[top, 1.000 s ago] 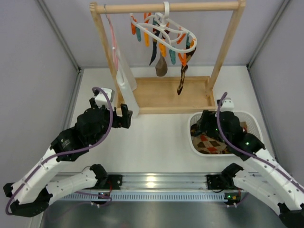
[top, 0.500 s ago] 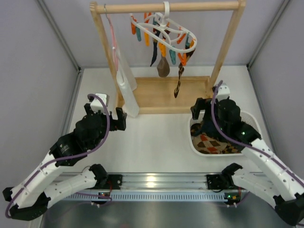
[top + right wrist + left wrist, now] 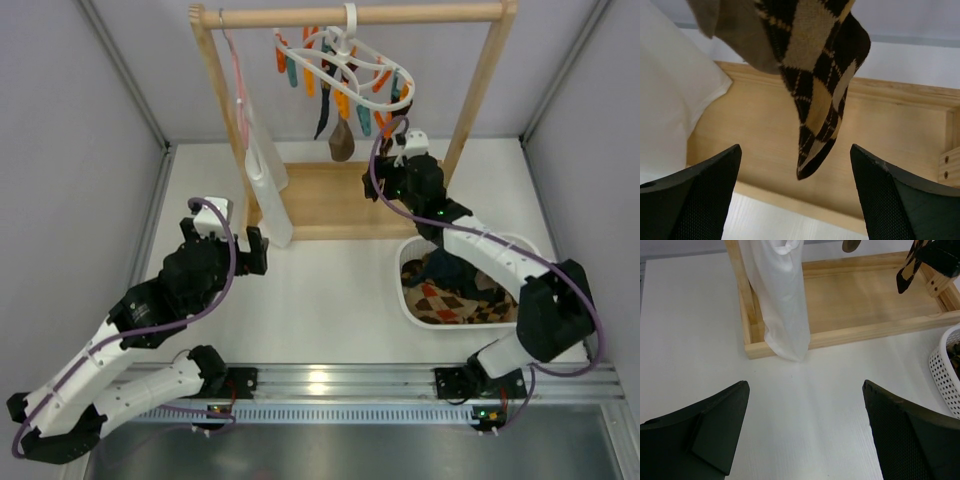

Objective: Remove the socks clipped to the hanger

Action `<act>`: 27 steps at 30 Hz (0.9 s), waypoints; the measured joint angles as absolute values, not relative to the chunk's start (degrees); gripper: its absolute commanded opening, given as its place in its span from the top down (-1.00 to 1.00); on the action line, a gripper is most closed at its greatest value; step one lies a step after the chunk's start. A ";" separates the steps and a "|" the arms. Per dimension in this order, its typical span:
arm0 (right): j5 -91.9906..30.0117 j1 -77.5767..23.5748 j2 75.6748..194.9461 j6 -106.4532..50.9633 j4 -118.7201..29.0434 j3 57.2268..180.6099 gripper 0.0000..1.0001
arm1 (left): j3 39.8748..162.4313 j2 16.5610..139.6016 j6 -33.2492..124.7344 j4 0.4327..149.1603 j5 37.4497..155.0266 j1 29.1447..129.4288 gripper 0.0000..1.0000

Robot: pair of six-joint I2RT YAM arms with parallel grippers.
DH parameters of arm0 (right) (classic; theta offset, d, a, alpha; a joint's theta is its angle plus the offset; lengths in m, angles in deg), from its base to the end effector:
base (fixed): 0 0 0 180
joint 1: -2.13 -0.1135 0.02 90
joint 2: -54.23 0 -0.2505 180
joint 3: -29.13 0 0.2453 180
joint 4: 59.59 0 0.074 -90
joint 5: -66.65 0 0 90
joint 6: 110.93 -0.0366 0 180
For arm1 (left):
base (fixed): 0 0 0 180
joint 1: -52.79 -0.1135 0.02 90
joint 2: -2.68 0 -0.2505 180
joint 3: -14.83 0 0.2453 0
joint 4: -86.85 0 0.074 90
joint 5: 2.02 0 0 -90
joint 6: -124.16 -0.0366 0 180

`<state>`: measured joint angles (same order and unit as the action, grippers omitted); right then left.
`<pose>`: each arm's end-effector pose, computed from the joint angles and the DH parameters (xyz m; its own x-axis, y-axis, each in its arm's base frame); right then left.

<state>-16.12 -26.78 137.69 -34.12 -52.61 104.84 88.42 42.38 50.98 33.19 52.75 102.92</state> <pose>0.3009 0.1609 0.3012 -0.3018 0.0919 -0.9489 -0.3124 0.9308 0.1895 0.0987 -0.0852 0.3751 -0.2883 -0.0236 -0.9573 0.2043 0.9752 -0.0855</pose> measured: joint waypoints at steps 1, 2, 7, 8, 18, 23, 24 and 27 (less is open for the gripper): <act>-15.25 -26.76 139.66 -34.21 -53.75 105.65 -0.68 | 88.42 42.51 50.98 33.25 52.80 102.92 -0.97; -13.92 -26.78 141.12 -34.51 -54.12 106.33 -0.68 | 88.42 42.68 50.98 33.25 52.86 102.92 -0.97; -8.15 -26.58 150.04 -36.07 -56.74 111.47 -0.03 | 88.40 43.38 50.98 33.27 53.63 102.92 -0.97; -7.47 -26.56 151.24 -36.24 -57.79 111.71 0.15 | 88.40 43.45 50.98 33.25 53.72 102.92 -0.96; -1.02 -28.97 149.17 -36.50 -67.39 103.38 1.00 | 91.88 44.61 53.06 32.99 56.14 102.92 -0.97; 2.26 -34.43 142.83 -36.31 -69.62 99.27 1.00 | 103.31 49.90 55.33 32.77 59.99 102.92 -0.97; 2.87 -35.37 141.87 -36.33 -69.82 98.83 1.00 | 105.65 51.08 55.53 32.99 60.51 102.92 -0.97; 5.56 -39.02 138.85 -36.31 -70.65 97.74 1.00 | 114.65 56.69 56.21 33.62 63.75 102.92 -0.97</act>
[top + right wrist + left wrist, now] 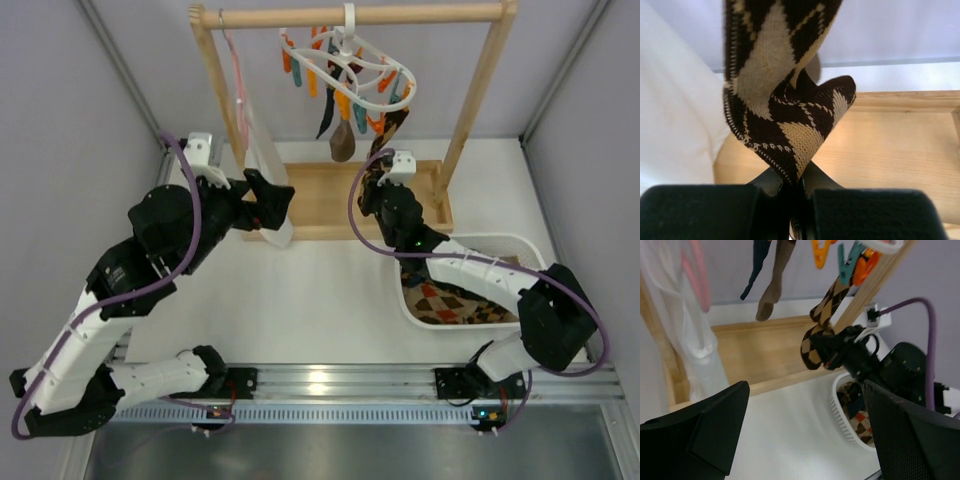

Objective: Remove the socks clipped to the hanger

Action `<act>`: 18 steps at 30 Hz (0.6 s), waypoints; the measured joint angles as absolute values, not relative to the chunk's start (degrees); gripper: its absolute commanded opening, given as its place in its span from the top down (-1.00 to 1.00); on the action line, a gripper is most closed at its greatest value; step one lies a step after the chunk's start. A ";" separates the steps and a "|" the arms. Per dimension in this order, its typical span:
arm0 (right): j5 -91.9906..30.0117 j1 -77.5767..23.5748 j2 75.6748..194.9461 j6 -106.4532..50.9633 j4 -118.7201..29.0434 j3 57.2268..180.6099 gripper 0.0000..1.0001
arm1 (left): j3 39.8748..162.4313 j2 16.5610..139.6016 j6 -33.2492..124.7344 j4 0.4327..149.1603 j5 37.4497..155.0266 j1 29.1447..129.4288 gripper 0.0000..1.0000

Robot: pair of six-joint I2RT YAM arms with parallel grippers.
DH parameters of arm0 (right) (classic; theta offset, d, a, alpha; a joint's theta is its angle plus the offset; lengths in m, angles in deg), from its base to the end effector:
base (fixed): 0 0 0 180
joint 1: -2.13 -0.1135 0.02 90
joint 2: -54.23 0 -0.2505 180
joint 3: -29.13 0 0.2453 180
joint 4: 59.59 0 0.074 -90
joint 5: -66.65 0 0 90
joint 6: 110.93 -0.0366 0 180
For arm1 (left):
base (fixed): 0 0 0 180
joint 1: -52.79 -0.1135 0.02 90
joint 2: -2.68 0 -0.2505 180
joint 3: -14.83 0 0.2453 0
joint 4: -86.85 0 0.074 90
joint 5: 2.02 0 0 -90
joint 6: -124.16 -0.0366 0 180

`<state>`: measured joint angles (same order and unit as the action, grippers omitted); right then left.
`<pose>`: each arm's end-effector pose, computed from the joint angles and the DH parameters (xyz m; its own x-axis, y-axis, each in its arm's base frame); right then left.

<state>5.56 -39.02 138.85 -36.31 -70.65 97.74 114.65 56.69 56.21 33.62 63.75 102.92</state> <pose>0.2661 0.2091 0.2861 -0.1192 0.2041 -0.9717 -0.1885 0.9562 0.2240 0.1078 -0.1057 0.4782 -0.2415 -0.2449 -0.9390 0.3758 0.8685 -0.3231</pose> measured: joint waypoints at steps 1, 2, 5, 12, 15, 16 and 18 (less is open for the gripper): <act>6.61 -40.22 138.11 -36.24 -70.75 97.52 1.00 | 117.41 58.66 56.34 33.62 64.89 102.92 -0.97; 7.37 -41.38 137.56 -36.09 -70.82 97.35 1.00 | 120.23 60.61 56.40 34.02 66.04 102.92 -0.96; 9.86 -44.68 136.95 -35.91 -70.82 97.28 1.00 | 126.54 65.52 56.58 34.48 68.91 102.92 -0.96; 14.54 -52.51 137.08 -33.71 -70.80 97.68 1.00 | 133.49 70.68 56.47 33.91 71.31 102.92 -0.97; 17.53 -56.05 138.94 -31.65 -71.06 100.25 1.00 | 137.78 72.56 55.77 33.95 72.23 102.92 -0.97; 18.45 -57.07 139.94 -30.89 -71.08 101.68 1.00 | 139.13 73.24 55.33 34.06 72.43 102.92 -0.97; 20.51 -58.82 142.13 -29.09 -70.95 104.78 1.00 | 141.43 74.53 54.50 34.10 72.58 102.92 -0.97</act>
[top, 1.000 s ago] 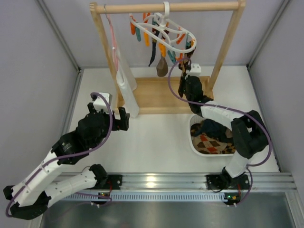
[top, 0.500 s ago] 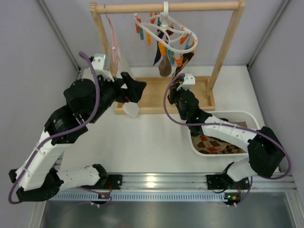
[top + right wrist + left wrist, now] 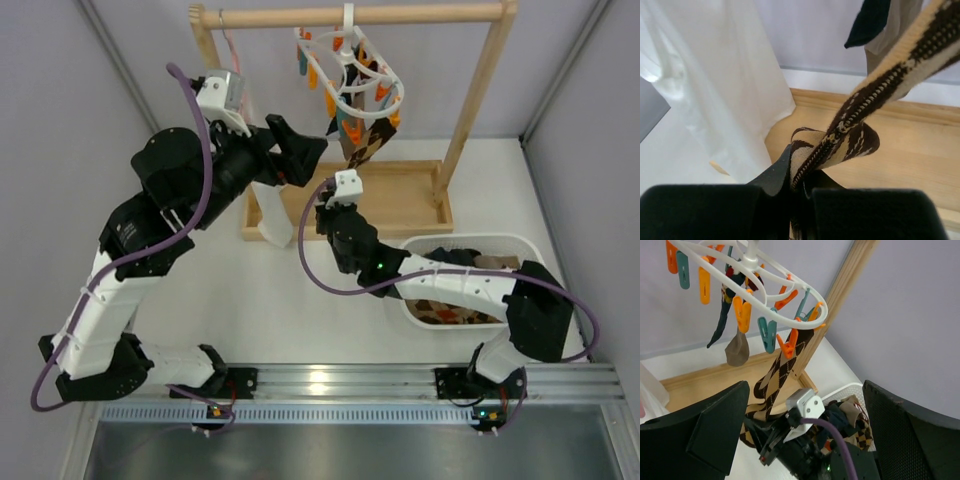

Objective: Remove the socks clipped to the hanger

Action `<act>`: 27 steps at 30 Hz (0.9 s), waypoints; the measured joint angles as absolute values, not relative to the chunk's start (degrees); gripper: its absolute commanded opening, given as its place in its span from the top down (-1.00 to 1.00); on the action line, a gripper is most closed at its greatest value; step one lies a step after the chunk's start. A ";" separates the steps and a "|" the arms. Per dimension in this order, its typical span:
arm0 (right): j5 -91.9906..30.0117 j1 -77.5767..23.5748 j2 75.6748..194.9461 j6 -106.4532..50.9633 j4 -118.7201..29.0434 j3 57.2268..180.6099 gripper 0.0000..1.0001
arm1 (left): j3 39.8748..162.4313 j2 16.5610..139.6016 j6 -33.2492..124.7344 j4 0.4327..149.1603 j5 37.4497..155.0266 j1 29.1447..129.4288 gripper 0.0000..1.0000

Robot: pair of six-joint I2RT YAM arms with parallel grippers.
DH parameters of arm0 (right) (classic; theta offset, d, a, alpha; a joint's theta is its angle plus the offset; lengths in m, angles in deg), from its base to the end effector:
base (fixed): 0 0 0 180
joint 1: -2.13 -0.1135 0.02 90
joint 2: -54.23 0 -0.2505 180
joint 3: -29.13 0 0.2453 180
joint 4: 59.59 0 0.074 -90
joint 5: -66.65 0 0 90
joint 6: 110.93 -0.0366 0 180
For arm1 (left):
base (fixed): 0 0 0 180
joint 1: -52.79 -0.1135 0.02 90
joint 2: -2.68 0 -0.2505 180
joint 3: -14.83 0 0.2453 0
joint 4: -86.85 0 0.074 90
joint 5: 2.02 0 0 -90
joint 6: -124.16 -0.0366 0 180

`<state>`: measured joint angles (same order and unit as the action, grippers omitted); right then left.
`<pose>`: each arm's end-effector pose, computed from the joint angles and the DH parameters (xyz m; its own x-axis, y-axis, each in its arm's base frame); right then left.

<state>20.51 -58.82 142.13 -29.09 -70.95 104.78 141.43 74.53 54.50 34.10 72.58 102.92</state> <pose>0.1926 0.2945 0.3102 -0.0492 0.1222 -0.9913 -0.2899 0.9480 0.1313 0.1310 -0.1417 0.5557 -0.1771 -0.3107 -0.9339 0.5421 0.7612 -0.3561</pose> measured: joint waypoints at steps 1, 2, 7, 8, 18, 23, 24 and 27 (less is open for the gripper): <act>21.53 -59.54 143.15 -28.24 -70.73 106.40 1.00 | 142.30 75.25 53.93 34.10 72.54 102.92 -0.97; 22.43 -60.29 144.25 -27.19 -70.60 108.14 1.00 | 143.00 75.95 53.52 34.15 72.51 102.92 -0.97; 26.45 -62.54 149.47 -21.31 -69.42 116.63 1.00 | 145.14 80.28 50.83 34.04 67.92 104.07 -0.97; 27.17 -62.93 150.59 -19.76 -69.36 118.18 1.00 | 145.34 81.31 50.17 34.04 65.82 104.66 -0.97; 31.37 -67.15 162.28 -5.88 -69.05 127.71 1.00 | 146.56 86.11 44.60 32.36 51.20 108.86 -0.97; 31.87 -68.02 164.64 -2.63 -68.07 128.45 1.00 | 147.92 86.11 43.00 32.42 49.96 109.52 -0.97; 31.92 -68.07 164.75 -2.38 -68.09 128.56 1.00 | 147.94 86.11 42.79 32.40 49.96 109.52 -0.97; 32.24 -68.09 164.75 -1.34 -68.11 129.08 1.00 | 148.03 86.46 42.26 32.38 49.93 109.58 -0.97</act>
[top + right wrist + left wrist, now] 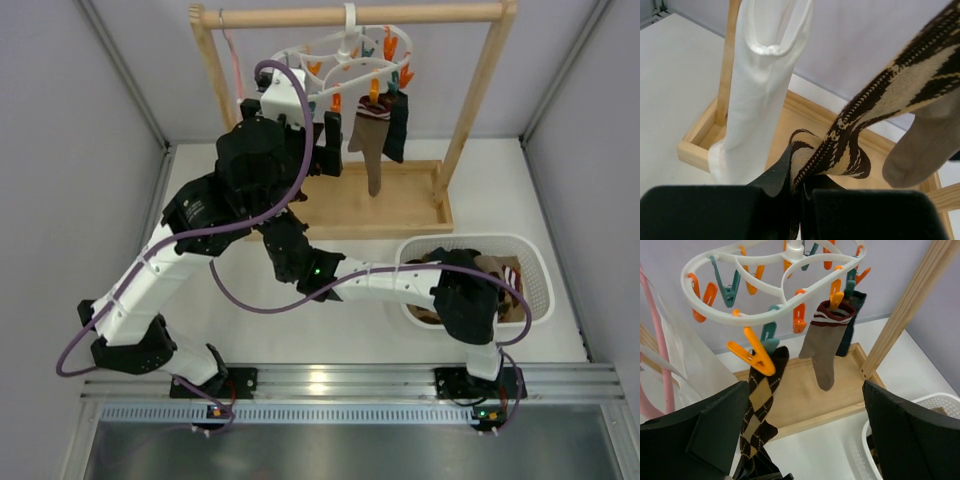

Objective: Remove the socks clipped to the hanger

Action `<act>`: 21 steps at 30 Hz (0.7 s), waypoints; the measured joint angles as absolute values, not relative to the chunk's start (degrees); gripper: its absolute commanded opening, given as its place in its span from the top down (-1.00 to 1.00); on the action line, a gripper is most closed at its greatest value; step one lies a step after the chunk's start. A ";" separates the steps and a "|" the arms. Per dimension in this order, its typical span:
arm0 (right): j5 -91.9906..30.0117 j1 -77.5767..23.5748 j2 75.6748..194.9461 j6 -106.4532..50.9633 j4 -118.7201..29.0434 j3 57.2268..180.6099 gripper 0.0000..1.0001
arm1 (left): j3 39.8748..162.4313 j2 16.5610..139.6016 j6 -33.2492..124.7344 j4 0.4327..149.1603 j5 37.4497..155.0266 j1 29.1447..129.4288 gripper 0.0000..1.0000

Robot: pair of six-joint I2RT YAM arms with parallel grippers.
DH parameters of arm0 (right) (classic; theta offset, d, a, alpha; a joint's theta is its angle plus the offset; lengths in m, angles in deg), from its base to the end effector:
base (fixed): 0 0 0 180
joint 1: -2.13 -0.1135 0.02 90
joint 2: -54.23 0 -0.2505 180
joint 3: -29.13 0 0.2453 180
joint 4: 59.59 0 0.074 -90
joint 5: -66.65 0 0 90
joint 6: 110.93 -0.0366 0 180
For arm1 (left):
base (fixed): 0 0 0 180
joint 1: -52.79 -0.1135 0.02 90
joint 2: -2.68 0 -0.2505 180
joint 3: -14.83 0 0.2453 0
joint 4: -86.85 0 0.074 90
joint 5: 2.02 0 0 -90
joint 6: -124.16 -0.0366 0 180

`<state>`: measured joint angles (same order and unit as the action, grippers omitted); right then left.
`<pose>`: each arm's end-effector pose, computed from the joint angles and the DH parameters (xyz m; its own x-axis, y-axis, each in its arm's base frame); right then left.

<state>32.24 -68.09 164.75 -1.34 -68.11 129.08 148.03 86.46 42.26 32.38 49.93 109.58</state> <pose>0.1785 0.4072 0.2997 0.0733 -0.3560 -0.9316 -0.2422 0.8998 -0.3629 0.1585 -0.2009 0.5398 -0.0932 -0.0602 -0.9938 0.3126 0.9459 -0.0866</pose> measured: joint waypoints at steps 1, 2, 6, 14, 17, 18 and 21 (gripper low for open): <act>32.38 -68.11 164.75 -0.92 -68.15 129.39 1.00 | 148.12 86.73 42.09 32.40 49.74 109.60 -0.97; 32.53 -68.13 164.75 -0.37 -68.20 129.67 1.00 | 148.20 87.10 41.91 32.40 49.21 109.71 -0.97; 33.21 -68.35 164.79 2.18 -68.81 130.61 1.00 | 149.78 89.57 41.08 32.33 45.00 110.54 -0.97; 34.06 -70.73 166.45 8.74 -72.11 131.53 1.00 | 157.49 98.42 36.29 32.42 31.90 111.70 -0.97; 33.99 -71.41 167.13 10.05 -72.63 131.53 1.00 | 160.33 101.94 33.93 32.40 28.03 111.70 -0.96; 34.02 -71.52 167.24 10.47 -72.74 131.53 1.00 | 161.12 102.99 33.30 32.40 27.07 111.68 -0.96; 34.06 -71.35 167.24 10.51 -73.29 131.53 1.00 | 162.15 104.82 31.94 32.40 25.30 110.87 -0.91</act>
